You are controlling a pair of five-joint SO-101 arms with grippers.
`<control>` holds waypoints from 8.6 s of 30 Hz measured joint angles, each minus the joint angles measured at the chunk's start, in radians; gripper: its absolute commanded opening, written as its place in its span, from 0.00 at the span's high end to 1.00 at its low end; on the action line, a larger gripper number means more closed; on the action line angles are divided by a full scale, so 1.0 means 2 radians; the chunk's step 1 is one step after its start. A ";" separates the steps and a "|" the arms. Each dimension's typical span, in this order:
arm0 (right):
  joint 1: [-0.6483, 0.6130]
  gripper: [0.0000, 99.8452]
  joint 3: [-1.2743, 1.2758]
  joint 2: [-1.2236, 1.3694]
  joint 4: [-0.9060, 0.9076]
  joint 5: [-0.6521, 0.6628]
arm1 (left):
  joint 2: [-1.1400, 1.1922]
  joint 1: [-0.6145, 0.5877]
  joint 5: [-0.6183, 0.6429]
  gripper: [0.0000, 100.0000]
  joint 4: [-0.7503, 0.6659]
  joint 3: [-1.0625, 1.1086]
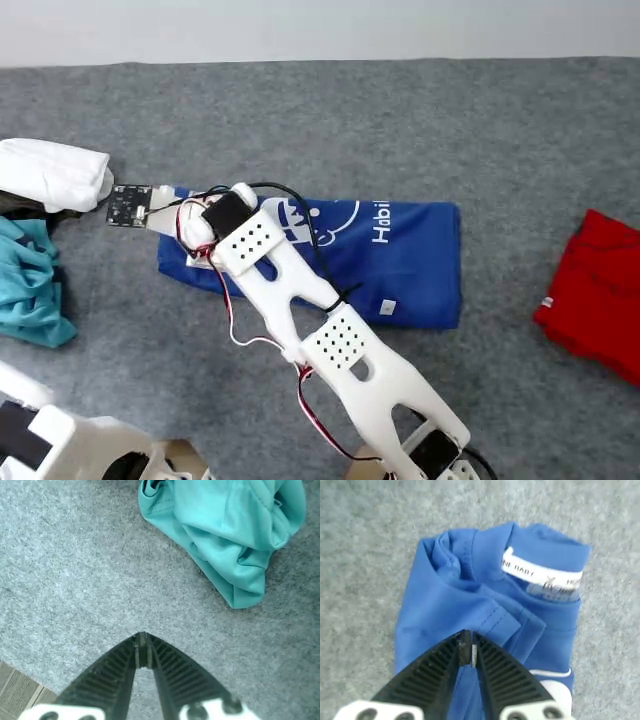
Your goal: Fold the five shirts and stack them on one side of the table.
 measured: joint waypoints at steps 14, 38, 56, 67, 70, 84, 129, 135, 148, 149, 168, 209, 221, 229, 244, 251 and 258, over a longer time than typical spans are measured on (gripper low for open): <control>-0.035 0.99 0.018 0.059 -0.106 0.000 | 0.000 0.005 0.000 1.00 0.000 0.000; 0.061 0.99 0.000 -0.030 0.035 -0.018 | 0.000 0.005 0.000 1.00 0.000 0.000; 0.061 0.98 0.062 -0.093 0.081 -0.105 | 0.000 0.005 0.000 1.00 0.026 0.000; 0.066 0.99 0.328 -0.198 0.081 -0.131 | 0.000 -0.001 0.000 1.00 0.026 0.000; 0.067 0.99 0.354 -0.197 0.080 -0.131 | 0.000 -0.001 0.000 1.00 0.026 0.000; 0.069 0.99 0.321 -0.245 0.081 -0.131 | 0.000 -0.001 0.000 1.00 0.031 0.000; 0.693 0.99 0.844 -0.935 0.081 -0.131 | -0.033 0.795 0.165 0.95 -0.174 0.012; 0.741 0.99 0.885 -0.968 0.081 -0.131 | 0.064 0.839 0.181 0.88 -0.188 -0.031; 0.766 0.99 0.987 -1.055 0.081 -0.131 | 0.259 0.896 0.246 0.81 -0.152 -0.254; 0.766 0.99 0.994 -1.061 0.081 -0.131 | 0.277 0.901 0.252 0.81 -0.150 -0.270; 0.766 0.99 1.005 -1.093 0.081 -0.131 | 0.529 0.980 0.265 0.81 -0.060 -0.546; 0.766 0.99 1.005 -1.094 0.081 -0.131 | 0.562 0.974 0.255 1.00 0.033 -0.654; 0.766 0.99 1.005 -1.094 0.081 -0.131 | 0.553 0.961 0.255 0.94 0.035 -0.657; 0.766 0.99 1.005 -1.094 0.081 -0.131 | 0.553 0.961 0.280 0.82 0.035 -0.658; 0.766 0.99 1.005 -1.094 0.081 -0.131 | 0.582 0.962 0.370 0.82 -0.038 -0.652; 0.766 0.99 1.005 -1.094 0.081 -0.131 | 0.615 0.963 0.379 0.82 -0.038 -0.652; 0.766 0.99 1.005 -1.094 0.081 -0.131 | 0.621 0.963 0.379 0.83 -0.035 -0.652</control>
